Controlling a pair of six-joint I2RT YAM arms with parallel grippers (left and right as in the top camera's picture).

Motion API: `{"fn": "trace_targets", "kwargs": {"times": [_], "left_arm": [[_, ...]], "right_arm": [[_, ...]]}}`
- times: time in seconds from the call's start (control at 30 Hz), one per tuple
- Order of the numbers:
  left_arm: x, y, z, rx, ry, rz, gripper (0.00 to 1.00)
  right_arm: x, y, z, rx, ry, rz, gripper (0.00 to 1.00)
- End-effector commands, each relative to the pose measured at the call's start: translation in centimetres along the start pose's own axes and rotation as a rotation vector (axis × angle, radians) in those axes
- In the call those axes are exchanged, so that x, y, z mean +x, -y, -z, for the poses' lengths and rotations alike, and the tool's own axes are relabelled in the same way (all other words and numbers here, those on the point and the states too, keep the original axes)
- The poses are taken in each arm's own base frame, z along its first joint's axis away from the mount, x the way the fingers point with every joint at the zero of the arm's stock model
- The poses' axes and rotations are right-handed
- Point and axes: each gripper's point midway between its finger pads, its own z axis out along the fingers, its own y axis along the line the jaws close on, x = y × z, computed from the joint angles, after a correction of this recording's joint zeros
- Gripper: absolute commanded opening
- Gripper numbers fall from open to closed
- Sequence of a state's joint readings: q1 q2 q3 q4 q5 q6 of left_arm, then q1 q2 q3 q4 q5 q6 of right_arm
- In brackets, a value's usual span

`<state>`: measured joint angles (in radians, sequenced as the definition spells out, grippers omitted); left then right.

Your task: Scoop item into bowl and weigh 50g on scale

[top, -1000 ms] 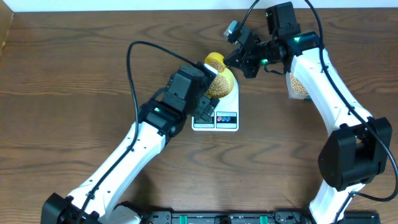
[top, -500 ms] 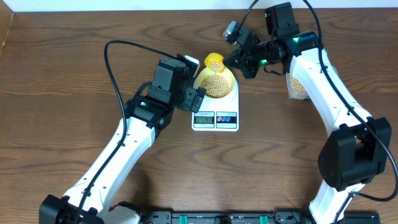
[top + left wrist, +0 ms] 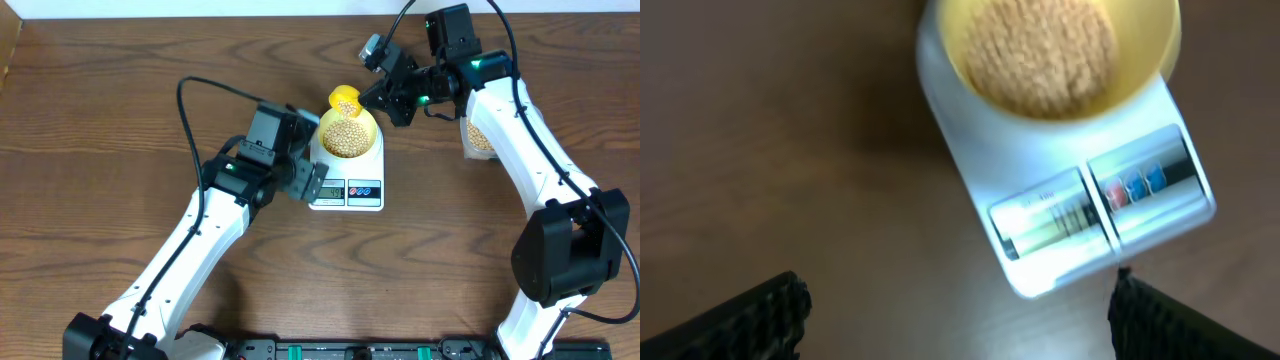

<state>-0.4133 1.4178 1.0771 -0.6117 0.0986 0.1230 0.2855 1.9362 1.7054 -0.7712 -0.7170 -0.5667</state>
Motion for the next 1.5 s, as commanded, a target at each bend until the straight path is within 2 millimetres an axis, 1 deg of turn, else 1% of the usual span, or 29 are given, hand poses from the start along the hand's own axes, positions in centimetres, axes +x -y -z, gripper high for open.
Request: {"fn": "trace_targets", "kwargs": {"times": [0.0, 0.1, 0.17, 0.27, 0.37, 0.5, 0.7, 0.9, 1.0, 1.13, 1.33, 1.47], "left_arm": [[1.2, 2.1, 0.3, 0.124, -0.06, 0.019, 0.98], [3.5, 2.5, 0.6, 0.141, -0.154, -0.014, 0.98], [4.8, 3.1, 0.9, 0.157, -0.203, -0.079, 0.98], [5.9, 4.4, 1.1, 0.186, -0.242, -0.177, 0.98], [5.9, 4.8, 1.1, 0.181, -0.243, -0.208, 0.98], [5.8, 4.4, 1.0, 0.155, -0.24, -0.213, 0.98], [5.8, 4.5, 1.0, 0.156, -0.241, -0.212, 0.98], [5.8, 4.5, 1.0, 0.155, -0.241, -0.209, 0.98], [5.8, 4.5, 1.0, 0.155, -0.24, -0.209, 0.98], [5.8, 4.5, 1.0, 0.155, -0.241, -0.209, 0.98], [5.8, 4.5, 1.0, 0.155, -0.241, -0.209, 0.98], [5.8, 4.5, 1.0, 0.155, -0.241, -0.209, 0.98]], "right_arm": [[-0.7, -0.9, 0.1, -0.013, 0.008, 0.034, 0.01], [-0.8, -1.2, -0.1, -0.018, 0.007, 0.045, 0.01], [-0.8, -1.5, -0.2, -0.023, 0.006, 0.066, 0.01], [-1.0, -1.8, -0.5, -0.029, 0.005, 0.073, 0.01], [-1.0, -1.9, -0.5, -0.031, 0.005, 0.072, 0.01], [-0.9, -1.8, -0.4, -0.029, 0.004, 0.032, 0.01], [-0.7, -1.9, -0.4, -0.033, -0.003, 0.024, 0.01], [-0.7, -1.1, 0.0, -0.016, 0.007, -0.054, 0.01], [-0.6, -0.5, 0.5, -0.007, 0.015, -0.114, 0.01], [-0.7, -0.3, 1.1, -0.031, 0.041, -0.175, 0.01], [-1.4, -0.6, 2.3, -0.114, 0.11, -0.21, 0.01], [-1.8, -0.2, 3.3, -0.142, 0.155, -0.224, 0.01]]}}
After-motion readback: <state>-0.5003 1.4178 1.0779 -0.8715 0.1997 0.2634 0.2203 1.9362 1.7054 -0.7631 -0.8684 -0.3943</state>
